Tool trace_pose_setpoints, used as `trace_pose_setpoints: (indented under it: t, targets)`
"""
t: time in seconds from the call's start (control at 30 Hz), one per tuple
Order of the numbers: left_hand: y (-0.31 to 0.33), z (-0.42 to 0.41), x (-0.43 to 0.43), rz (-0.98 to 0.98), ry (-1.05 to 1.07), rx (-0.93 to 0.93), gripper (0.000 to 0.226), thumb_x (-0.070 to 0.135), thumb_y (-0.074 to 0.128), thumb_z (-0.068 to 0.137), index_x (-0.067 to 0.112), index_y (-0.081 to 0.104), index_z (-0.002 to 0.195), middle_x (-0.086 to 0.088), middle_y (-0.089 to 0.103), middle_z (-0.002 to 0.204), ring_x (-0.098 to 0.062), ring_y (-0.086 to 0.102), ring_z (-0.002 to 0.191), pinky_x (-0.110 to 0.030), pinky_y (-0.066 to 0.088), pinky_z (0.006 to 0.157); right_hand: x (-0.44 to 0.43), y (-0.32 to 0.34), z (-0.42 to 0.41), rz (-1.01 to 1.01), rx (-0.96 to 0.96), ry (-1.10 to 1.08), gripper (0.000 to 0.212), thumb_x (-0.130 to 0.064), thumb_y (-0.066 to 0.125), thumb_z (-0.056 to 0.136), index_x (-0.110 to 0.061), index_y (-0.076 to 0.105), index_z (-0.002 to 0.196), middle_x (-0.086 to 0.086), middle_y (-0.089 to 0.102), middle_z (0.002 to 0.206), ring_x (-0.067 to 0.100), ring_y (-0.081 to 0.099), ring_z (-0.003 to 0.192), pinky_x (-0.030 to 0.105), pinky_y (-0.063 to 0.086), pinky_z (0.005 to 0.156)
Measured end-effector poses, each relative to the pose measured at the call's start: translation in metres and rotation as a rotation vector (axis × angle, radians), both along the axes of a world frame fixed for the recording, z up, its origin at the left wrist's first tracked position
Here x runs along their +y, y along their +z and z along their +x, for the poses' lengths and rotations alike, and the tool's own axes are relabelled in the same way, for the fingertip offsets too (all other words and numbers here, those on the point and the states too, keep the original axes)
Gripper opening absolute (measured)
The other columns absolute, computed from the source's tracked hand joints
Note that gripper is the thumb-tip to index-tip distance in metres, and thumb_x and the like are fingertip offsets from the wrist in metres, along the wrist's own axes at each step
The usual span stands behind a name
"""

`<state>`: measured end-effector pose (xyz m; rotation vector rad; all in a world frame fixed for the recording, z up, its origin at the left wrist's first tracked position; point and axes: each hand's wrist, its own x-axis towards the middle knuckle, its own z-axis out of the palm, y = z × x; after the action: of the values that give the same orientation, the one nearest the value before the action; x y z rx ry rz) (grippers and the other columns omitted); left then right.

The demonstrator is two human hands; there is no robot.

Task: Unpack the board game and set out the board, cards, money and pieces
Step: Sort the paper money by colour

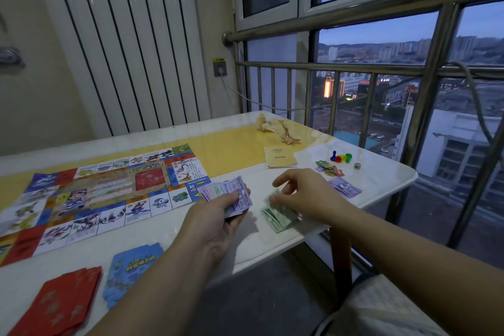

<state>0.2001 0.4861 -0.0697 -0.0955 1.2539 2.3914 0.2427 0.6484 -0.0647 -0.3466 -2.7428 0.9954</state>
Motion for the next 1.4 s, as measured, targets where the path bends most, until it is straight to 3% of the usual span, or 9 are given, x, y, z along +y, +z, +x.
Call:
trace_pose_setpoints:
  t: [0.13, 0.3, 0.5, 0.63, 0.77, 0.93, 1.03, 1.2, 1.4]
  targets:
    - [-0.004, 0.005, 0.007, -0.039, -0.002, -0.016, 0.013, -0.009, 0.053, 0.087, -0.002, 0.059, 0.097, -0.016, 0.068, 0.080, -0.021, 0.065, 0.072, -0.023, 0.056, 0.048, -0.002, -0.003, 0.003, 0.171, 0.176, -0.072, 0.043, -0.049, 0.062, 0.084, -0.027, 0.059, 0.120, -0.012, 0.062, 0.105, 0.007, 0.056, 0.096, 0.033, 0.048, 0.085]
    - [-0.002, 0.014, 0.021, -0.112, -0.053, 0.046, 0.010, -0.006, 0.057, 0.086, 0.002, 0.062, 0.083, -0.009, 0.068, 0.062, -0.014, 0.065, 0.056, -0.022, 0.054, 0.053, -0.013, 0.007, 0.014, -0.215, 0.123, 0.076, 0.033, -0.047, 0.070, 0.078, -0.015, 0.066, 0.081, -0.007, 0.059, 0.063, -0.003, 0.047, 0.046, 0.019, 0.038, 0.051]
    - [0.008, 0.023, 0.032, 0.007, -0.104, -0.049, 0.011, -0.007, 0.050, 0.089, -0.005, 0.060, 0.085, -0.016, 0.067, 0.058, -0.020, 0.066, 0.047, -0.024, 0.051, 0.040, 0.002, 0.010, 0.022, -0.362, 0.066, 0.040, 0.012, -0.027, 0.070, 0.083, -0.017, 0.066, 0.077, -0.001, 0.065, 0.068, 0.007, 0.055, 0.057, 0.022, 0.047, 0.054]
    - [0.007, 0.021, 0.040, -0.048, -0.071, -0.032, 0.009, -0.010, 0.049, 0.089, -0.005, 0.056, 0.093, -0.018, 0.064, 0.076, -0.025, 0.063, 0.065, -0.024, 0.052, 0.040, 0.030, 0.015, 0.025, -0.408, 0.146, -0.061, 0.009, -0.018, 0.058, 0.092, -0.016, 0.067, 0.091, -0.002, 0.063, 0.076, 0.007, 0.055, 0.066, 0.020, 0.044, 0.062]
    - [0.006, 0.019, 0.045, -0.085, -0.062, -0.029, 0.006, -0.007, 0.056, 0.087, -0.003, 0.058, 0.092, -0.015, 0.065, 0.076, -0.019, 0.065, 0.053, -0.021, 0.051, 0.040, 0.085, 0.015, 0.021, -0.198, 0.244, -0.308, 0.027, -0.016, 0.058, 0.092, -0.010, 0.064, 0.118, 0.005, 0.068, 0.097, 0.012, 0.058, 0.077, 0.024, 0.042, 0.074]
    - [0.007, 0.022, 0.055, -0.105, -0.070, -0.034, 0.003, -0.005, 0.059, 0.086, -0.002, 0.059, 0.087, -0.013, 0.065, 0.073, -0.015, 0.063, 0.045, -0.018, 0.050, 0.041, 0.115, -0.013, 0.014, 0.125, 0.004, -0.410, 0.033, -0.029, 0.063, 0.089, -0.021, 0.061, 0.120, 0.001, 0.065, 0.093, 0.017, 0.058, 0.086, 0.032, 0.047, 0.077]
    - [0.007, 0.023, 0.060, -0.113, -0.076, -0.033, 0.003, -0.004, 0.061, 0.085, -0.003, 0.060, 0.085, -0.011, 0.067, 0.061, -0.013, 0.063, 0.043, -0.018, 0.050, 0.040, 0.110, -0.015, 0.016, 0.301, 0.113, -0.464, 0.033, -0.042, 0.062, 0.087, -0.025, 0.063, 0.115, 0.001, 0.062, 0.106, 0.017, 0.055, 0.095, 0.034, 0.045, 0.082]
    - [0.009, 0.027, 0.068, -0.146, -0.121, -0.024, 0.002, -0.002, 0.062, 0.085, 0.000, 0.062, 0.085, -0.013, 0.068, 0.071, -0.019, 0.063, 0.062, -0.018, 0.051, 0.044, 0.060, 0.013, 0.029, -0.237, 0.191, -0.068, 0.031, -0.049, 0.059, 0.085, -0.021, 0.066, 0.095, -0.007, 0.069, 0.084, 0.004, 0.059, 0.073, 0.018, 0.040, 0.062]
    - [0.016, 0.032, 0.067, -0.093, -0.162, -0.065, 0.008, 0.004, 0.062, 0.087, -0.003, 0.061, 0.091, -0.015, 0.064, 0.077, -0.019, 0.061, 0.070, -0.025, 0.056, 0.055, 0.058, 0.019, 0.024, -0.339, 0.166, -0.034, 0.012, -0.020, 0.067, 0.086, -0.018, 0.067, 0.098, 0.002, 0.069, 0.084, 0.014, 0.060, 0.078, 0.024, 0.044, 0.065]
